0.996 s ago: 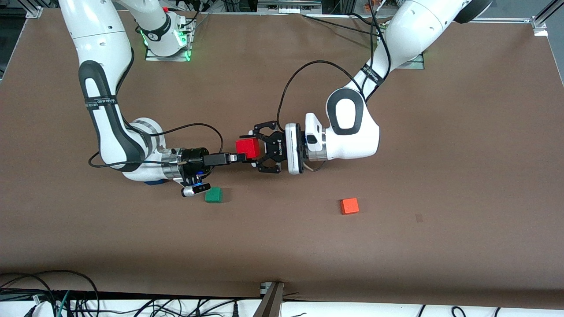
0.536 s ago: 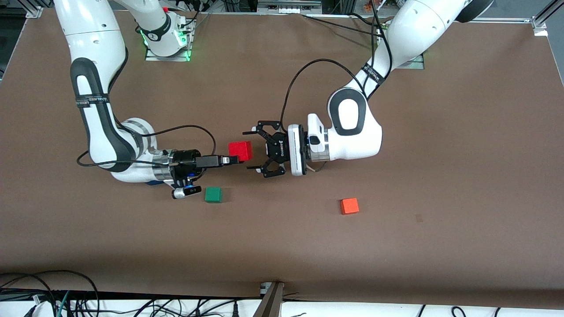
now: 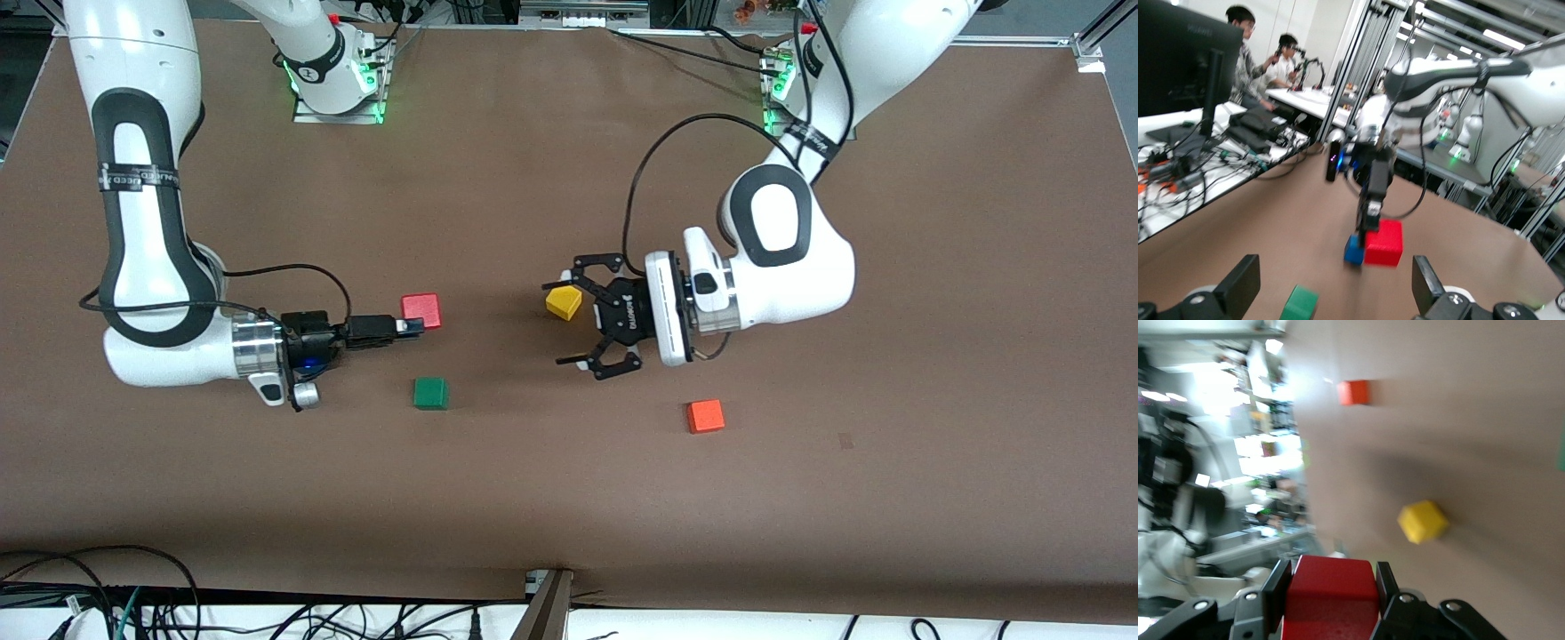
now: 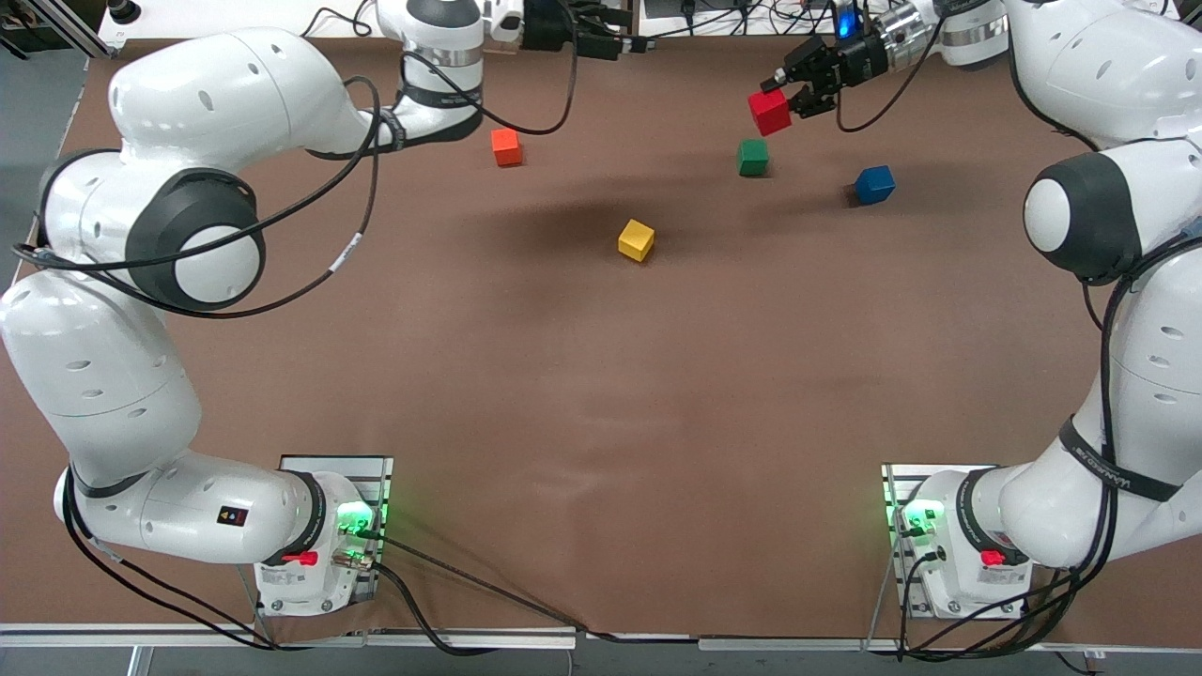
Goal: Pass red block to right arm, stack on blue
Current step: 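Open the left gripper and withdraw it while the right gripper carries the cube, then lower the red cube onto the blue cube with the right gripper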
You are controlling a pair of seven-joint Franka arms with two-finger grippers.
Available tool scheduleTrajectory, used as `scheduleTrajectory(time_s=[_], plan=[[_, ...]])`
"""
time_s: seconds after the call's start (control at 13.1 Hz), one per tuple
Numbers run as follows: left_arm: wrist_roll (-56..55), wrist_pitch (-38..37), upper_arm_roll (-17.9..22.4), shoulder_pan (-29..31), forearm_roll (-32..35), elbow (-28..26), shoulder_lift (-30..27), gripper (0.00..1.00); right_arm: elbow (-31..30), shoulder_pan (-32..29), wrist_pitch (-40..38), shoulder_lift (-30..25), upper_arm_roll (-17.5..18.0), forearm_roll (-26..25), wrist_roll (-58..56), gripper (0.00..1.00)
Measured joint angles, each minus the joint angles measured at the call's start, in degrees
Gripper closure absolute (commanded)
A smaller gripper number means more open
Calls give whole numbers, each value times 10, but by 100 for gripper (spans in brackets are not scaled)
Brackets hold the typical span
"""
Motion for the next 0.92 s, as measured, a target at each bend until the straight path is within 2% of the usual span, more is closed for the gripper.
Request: scheduleTrajectory(time_s=[0.23, 0.54, 0.69, 0.92], plan=[[-90, -49, 1, 35, 124, -6, -10, 0, 35, -2, 28, -1, -29, -168, -10, 100], [-251, -205, 5, 99, 336, 11, -30, 0, 49, 6, 116, -2, -30, -401, -11, 100], [-331, -287, 6, 122, 418, 31, -36, 0, 40, 11, 156, -1, -30, -472, -11, 100], [-418, -375, 7, 160, 526, 50, -38, 0, 11, 17, 215, 0, -30, -517, -11, 100]])
